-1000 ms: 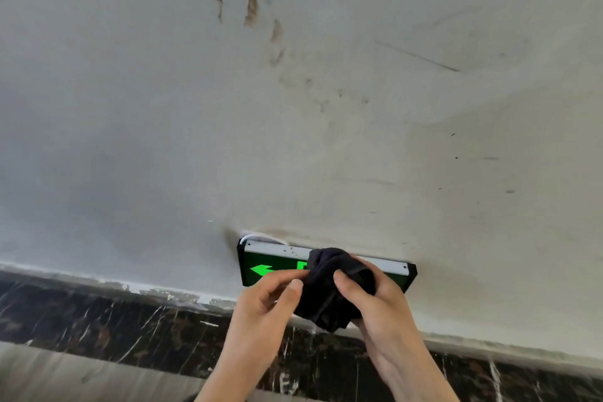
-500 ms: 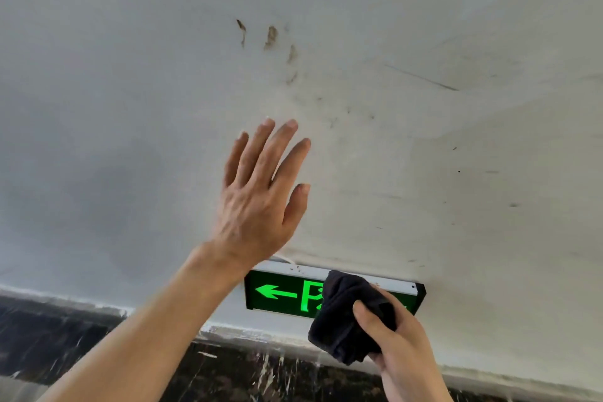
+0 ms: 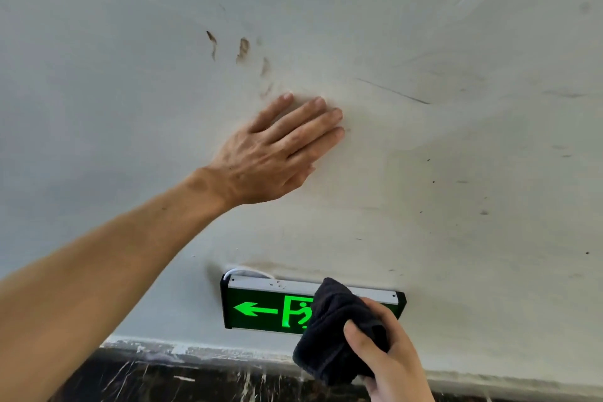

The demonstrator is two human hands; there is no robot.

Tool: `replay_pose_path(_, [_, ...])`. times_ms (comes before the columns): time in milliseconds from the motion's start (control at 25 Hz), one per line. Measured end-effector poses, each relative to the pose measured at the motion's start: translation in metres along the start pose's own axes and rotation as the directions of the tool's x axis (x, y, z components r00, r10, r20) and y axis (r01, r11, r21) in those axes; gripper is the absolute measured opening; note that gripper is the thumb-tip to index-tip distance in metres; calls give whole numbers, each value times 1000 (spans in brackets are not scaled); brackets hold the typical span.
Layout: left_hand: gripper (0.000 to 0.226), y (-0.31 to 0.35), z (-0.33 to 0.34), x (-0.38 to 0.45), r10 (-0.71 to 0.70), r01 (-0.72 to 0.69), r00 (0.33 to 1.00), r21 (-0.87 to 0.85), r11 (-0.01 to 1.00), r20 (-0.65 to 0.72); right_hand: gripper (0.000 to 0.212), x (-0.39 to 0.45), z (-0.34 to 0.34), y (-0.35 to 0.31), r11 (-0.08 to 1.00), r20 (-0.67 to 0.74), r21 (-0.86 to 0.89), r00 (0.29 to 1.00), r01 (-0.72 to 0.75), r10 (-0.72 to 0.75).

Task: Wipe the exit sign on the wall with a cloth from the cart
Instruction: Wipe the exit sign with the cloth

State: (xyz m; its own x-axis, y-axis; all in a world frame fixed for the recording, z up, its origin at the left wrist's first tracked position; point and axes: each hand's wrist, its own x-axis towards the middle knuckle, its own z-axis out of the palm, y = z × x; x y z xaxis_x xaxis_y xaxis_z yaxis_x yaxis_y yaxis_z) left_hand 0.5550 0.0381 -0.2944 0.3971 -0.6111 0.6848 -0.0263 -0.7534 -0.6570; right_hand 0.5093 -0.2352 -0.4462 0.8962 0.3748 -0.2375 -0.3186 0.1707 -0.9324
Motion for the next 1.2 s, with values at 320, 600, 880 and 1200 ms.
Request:
replay_pose_path(320, [51, -6, 14, -5, 89, -85, 996, 126, 988, -29, 48, 17, 16, 9, 998, 65, -51, 997, 41, -38])
replay_pose_path(600, [49, -3, 14, -4, 87, -80, 995, 133, 988, -47, 50, 24, 46, 9, 740, 152, -566, 928, 364, -340])
replay_pose_path(880, [48, -2, 14, -3, 90, -82, 994, 118, 990, -66, 62, 40, 102, 29, 167, 453, -770, 712, 616, -537])
replay_pose_path(1200, [47, -2, 14, -3, 100, -91, 992, 102, 991, -82, 52, 64, 141, 66, -195, 527, -849, 754, 491, -392])
